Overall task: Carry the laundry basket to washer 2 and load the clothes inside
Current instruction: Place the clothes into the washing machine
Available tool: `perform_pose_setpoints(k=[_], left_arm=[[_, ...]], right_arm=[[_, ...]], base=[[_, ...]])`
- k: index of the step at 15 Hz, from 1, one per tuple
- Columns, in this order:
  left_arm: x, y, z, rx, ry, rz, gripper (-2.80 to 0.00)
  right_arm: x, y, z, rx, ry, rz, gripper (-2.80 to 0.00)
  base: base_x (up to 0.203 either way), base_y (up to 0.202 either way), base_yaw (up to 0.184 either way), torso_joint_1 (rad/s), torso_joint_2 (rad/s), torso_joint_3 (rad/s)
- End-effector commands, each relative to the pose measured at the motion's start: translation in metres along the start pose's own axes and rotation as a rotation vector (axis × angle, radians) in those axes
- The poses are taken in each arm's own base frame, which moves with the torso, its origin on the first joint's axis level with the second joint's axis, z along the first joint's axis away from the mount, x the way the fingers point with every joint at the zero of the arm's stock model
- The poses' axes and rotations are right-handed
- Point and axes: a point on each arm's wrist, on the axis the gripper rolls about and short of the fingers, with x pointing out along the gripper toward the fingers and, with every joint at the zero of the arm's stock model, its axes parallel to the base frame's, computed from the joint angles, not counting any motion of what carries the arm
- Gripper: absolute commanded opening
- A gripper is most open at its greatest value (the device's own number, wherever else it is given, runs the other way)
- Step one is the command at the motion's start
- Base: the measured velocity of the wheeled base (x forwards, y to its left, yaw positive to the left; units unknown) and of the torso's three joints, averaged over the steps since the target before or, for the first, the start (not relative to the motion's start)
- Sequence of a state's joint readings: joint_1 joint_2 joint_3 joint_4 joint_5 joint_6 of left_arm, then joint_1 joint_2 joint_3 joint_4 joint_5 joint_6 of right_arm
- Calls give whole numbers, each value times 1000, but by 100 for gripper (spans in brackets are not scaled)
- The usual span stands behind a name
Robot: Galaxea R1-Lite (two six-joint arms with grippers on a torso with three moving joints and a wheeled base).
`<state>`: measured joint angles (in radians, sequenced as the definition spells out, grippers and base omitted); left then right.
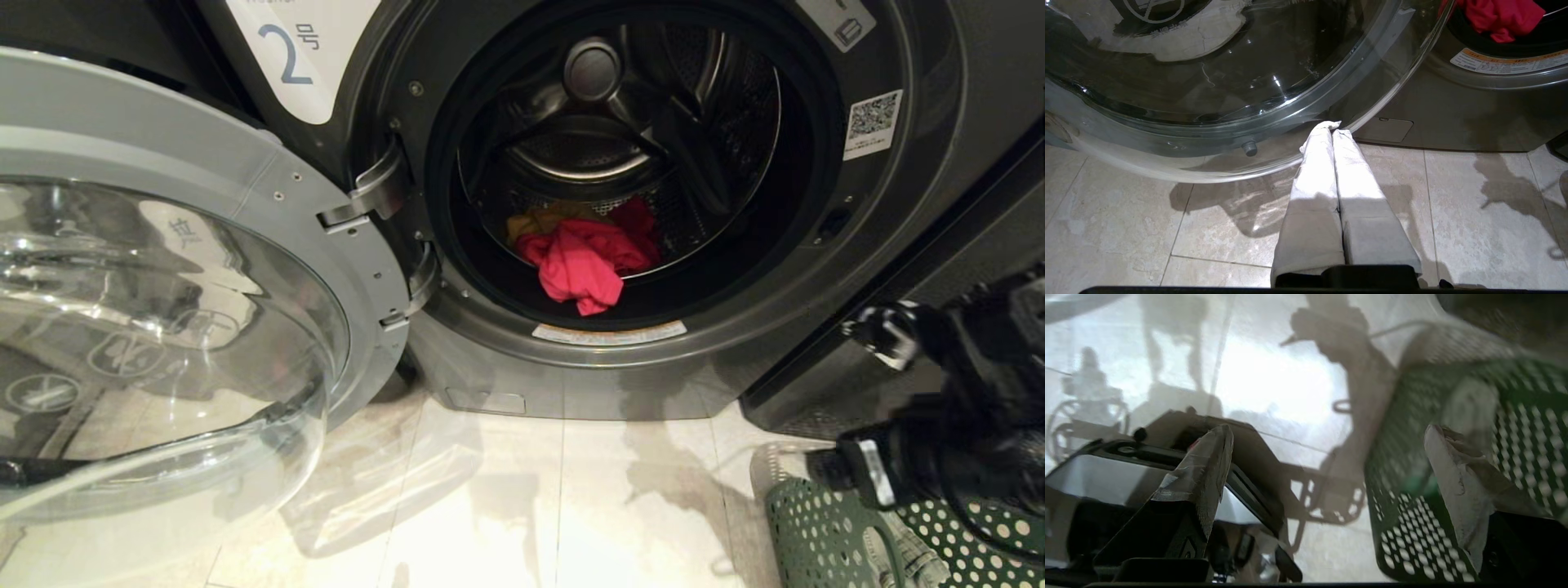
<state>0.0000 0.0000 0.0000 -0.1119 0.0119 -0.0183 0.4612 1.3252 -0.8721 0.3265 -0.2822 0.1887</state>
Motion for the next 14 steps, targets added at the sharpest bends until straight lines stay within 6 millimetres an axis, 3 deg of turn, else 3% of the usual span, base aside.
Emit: perform_pose_setpoints(k=[1, 4, 6, 9, 14], left_arm=[[2, 0, -11, -1, 38, 1, -280], [2, 0, -11, -1, 39, 1, -280], [2, 0, -11, 0, 40, 1, -280], [2, 0, -11, 0, 39, 1, -280], [2, 0, -11, -1, 40, 1, -280]], right_arm=[[-24, -40, -21, 161, 2, -157, 0], [-18, -88, -30, 405, 97, -399, 0], [2, -117, -27, 524, 190, -481, 0], [41, -165, -26, 665, 326, -539, 0], [137, -237, -56, 795, 483, -500, 0]], base=[[0, 0, 0, 0, 0, 0], [0, 0, 0, 0, 0, 0], [0, 0, 0, 0, 0, 0], [0, 0, 0, 0, 0, 0], [0, 0, 0, 0, 0, 0]])
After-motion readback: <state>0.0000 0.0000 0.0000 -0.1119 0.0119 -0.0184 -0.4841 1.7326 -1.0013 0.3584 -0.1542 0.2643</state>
